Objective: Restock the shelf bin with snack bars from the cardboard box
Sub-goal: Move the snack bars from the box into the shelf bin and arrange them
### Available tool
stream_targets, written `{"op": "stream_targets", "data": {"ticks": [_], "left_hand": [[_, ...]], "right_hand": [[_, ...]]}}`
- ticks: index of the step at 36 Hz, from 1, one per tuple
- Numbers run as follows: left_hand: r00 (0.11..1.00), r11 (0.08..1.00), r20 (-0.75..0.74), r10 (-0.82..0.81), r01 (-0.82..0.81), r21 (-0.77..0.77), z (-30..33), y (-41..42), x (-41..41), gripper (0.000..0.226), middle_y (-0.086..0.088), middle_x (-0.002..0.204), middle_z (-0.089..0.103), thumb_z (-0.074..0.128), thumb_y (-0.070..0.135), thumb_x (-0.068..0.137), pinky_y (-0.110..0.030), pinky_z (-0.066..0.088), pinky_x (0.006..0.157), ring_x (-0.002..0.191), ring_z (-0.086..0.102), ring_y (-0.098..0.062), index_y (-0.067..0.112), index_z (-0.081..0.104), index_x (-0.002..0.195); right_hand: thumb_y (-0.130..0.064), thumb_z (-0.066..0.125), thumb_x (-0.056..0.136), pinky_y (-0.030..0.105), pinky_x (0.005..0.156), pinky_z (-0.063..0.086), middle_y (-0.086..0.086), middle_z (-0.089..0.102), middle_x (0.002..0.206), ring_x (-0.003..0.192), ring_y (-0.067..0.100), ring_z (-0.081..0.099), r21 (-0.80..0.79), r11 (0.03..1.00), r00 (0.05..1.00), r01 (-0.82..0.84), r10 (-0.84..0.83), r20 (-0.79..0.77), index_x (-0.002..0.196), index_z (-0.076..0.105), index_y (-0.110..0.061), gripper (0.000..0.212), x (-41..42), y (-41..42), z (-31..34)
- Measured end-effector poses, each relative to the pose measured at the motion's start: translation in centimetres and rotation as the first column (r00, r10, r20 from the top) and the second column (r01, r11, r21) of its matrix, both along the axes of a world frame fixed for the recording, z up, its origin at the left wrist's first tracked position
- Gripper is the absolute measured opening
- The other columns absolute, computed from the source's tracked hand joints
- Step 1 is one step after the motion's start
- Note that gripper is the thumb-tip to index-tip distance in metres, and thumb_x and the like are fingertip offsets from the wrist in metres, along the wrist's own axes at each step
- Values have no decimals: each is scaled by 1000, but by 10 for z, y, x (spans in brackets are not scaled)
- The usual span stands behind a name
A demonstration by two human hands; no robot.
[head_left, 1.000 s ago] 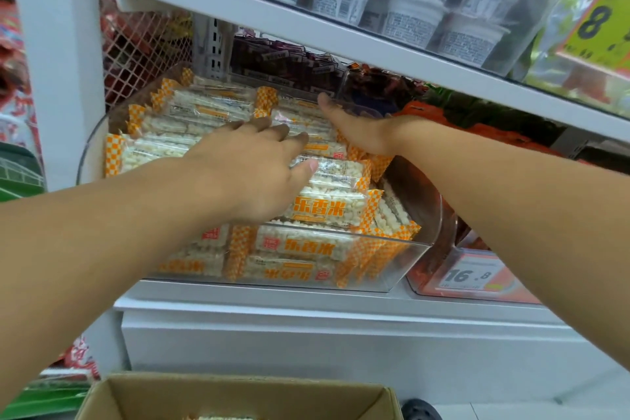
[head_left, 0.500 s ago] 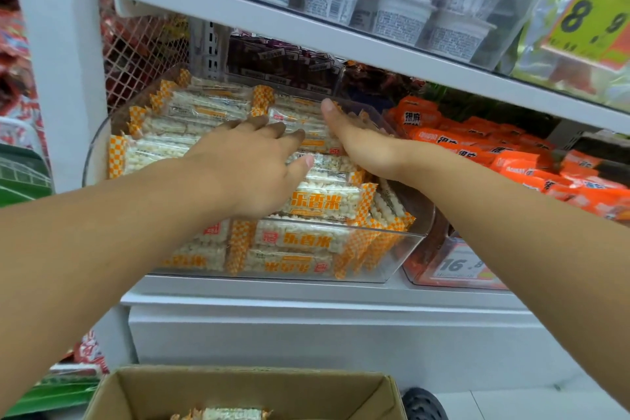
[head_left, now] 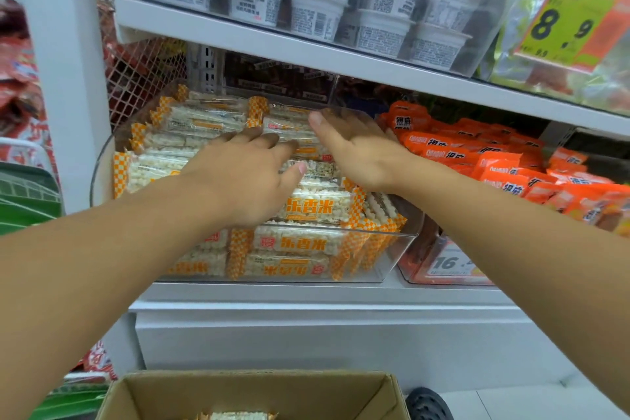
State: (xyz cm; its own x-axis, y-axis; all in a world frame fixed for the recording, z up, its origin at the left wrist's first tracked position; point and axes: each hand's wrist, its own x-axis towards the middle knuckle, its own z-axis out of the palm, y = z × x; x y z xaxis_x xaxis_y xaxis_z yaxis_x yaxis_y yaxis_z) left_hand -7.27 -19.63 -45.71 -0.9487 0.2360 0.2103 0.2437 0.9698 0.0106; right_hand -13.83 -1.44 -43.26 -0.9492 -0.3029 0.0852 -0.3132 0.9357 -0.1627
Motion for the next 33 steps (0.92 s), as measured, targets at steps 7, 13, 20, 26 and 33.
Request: {"op": "stream_targets", "data": {"ticks": [7,13,20,26,33], "left_hand": [[1000,1000,4,7,-7,4,-1,1,-2,63,-1,161,27,9,57,100,-45,23,117,149,21,-25,30,19,156],[1000,1000,-6,1,-1,-6,-1,1,-4,64,1,160,28,8,58,99,-45,23,117,149,21,-24,30,21,155],[1000,1000,-4,0,0,16,-1,1,-4,61,1,158,33,13,57,100,-46,26,115,147,25,-24,30,26,153],[998,999,-59,-27,29,33,-3,-2,-2,61,-2,149,45,16,59,98,-47,36,109,139,37,-25,30,37,147],[900,976,-417,-128,190,110,1,-3,18,54,-7,117,62,33,51,97,-47,43,98,112,55,-31,12,59,124]], "right_hand": [[-79,15,91,47,122,-11,-16,-12,165,151,7,-14,-473,876,914,97,109,390,156,2,-47,73,7,2,-4],[-64,13,101,33,121,-1,-1,-2,168,154,16,-1,-460,887,948,38,114,298,160,3,-25,72,-5,-9,-6],[-69,7,98,41,121,-8,0,-4,168,153,22,-13,-226,973,972,36,18,233,159,10,-34,71,-17,-18,-9],[-74,34,93,41,109,37,10,46,150,141,32,39,-25,999,995,24,-22,97,148,43,-18,79,3,5,0],[-38,54,95,37,67,52,-12,67,83,76,10,62,-502,836,855,-223,-79,-512,90,70,-23,22,140,33,-45]]}}
